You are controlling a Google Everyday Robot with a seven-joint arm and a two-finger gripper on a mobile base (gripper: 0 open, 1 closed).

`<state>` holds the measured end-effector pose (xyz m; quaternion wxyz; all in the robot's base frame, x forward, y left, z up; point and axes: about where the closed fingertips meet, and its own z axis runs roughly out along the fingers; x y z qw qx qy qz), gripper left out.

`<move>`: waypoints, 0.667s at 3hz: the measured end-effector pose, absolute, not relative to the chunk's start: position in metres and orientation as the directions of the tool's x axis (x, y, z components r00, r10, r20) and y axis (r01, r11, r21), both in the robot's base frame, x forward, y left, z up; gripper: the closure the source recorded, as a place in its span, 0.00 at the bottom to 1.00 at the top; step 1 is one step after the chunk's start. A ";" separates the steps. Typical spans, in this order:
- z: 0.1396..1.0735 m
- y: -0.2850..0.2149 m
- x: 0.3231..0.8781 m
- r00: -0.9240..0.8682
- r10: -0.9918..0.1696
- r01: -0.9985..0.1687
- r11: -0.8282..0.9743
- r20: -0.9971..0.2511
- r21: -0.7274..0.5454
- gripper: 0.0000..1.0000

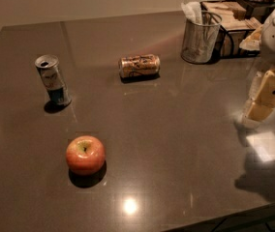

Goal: Move apple near redbull can

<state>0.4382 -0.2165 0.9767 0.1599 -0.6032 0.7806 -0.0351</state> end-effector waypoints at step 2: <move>0.973 -0.203 0.437 -0.200 -0.951 -0.937 0.256 -0.236 -0.237 0.00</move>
Offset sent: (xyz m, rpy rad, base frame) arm -0.0038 0.0306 -0.0154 0.0759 0.0322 0.0572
